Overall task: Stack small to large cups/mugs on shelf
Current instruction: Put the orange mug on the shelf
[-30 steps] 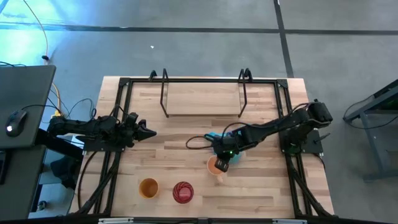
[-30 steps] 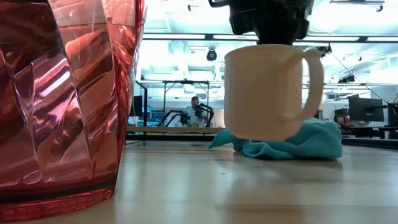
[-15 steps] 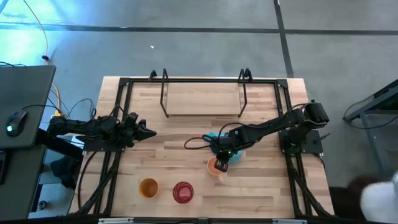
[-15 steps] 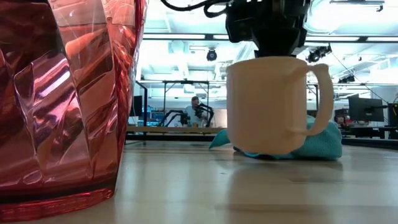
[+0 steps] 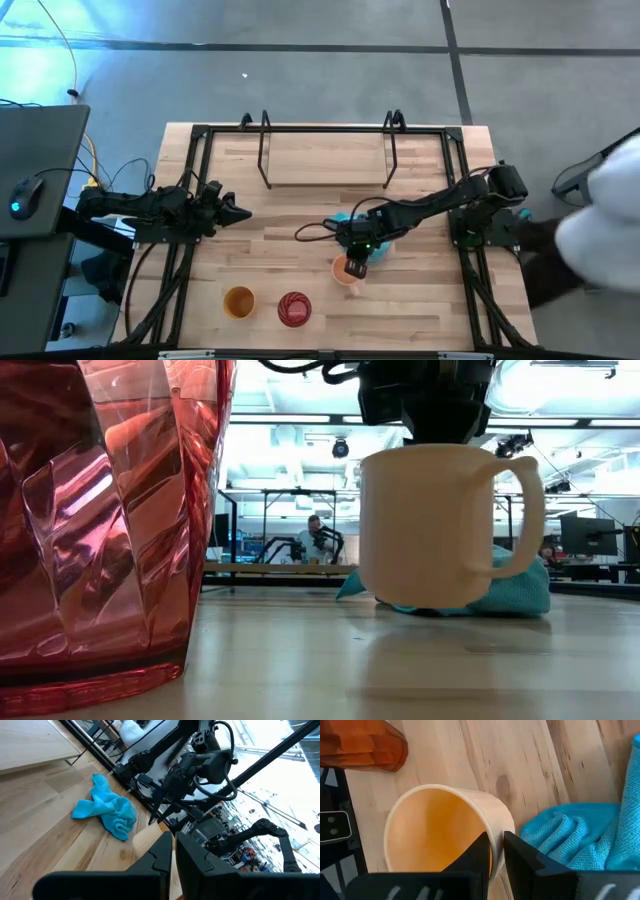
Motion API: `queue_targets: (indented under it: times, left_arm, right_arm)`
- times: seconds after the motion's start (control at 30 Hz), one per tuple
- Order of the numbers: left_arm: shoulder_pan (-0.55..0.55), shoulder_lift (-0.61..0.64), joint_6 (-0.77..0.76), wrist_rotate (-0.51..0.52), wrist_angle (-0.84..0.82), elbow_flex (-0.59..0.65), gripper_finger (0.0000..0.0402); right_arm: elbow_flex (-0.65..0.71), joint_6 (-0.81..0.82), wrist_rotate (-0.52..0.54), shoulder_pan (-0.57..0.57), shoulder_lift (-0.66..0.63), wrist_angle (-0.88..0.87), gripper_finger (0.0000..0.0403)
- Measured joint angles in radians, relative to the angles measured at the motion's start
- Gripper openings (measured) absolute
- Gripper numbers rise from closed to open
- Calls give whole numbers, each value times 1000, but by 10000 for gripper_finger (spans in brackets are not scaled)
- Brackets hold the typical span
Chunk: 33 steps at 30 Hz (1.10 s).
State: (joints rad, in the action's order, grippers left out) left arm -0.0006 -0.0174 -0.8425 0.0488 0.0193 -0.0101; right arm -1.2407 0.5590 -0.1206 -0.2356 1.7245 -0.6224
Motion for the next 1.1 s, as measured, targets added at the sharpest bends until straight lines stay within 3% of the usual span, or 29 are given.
queue_targets:
  times: [0.57, 0.9, 1.1]
  left_arm:
    - [0, 0, 8, 4, 0, 0, 12]
    - [0, 0, 11, 4, 0, 0, 12]
    - [0, 0, 14, 4, 1, 0, 12]
  right_arm:
    - [0, 16, -56, 7, 52, 45, 45]
    - [0, 28, -56, 8, 50, 67, 123]
    - [0, 28, -56, 13, 50, 66, 139]
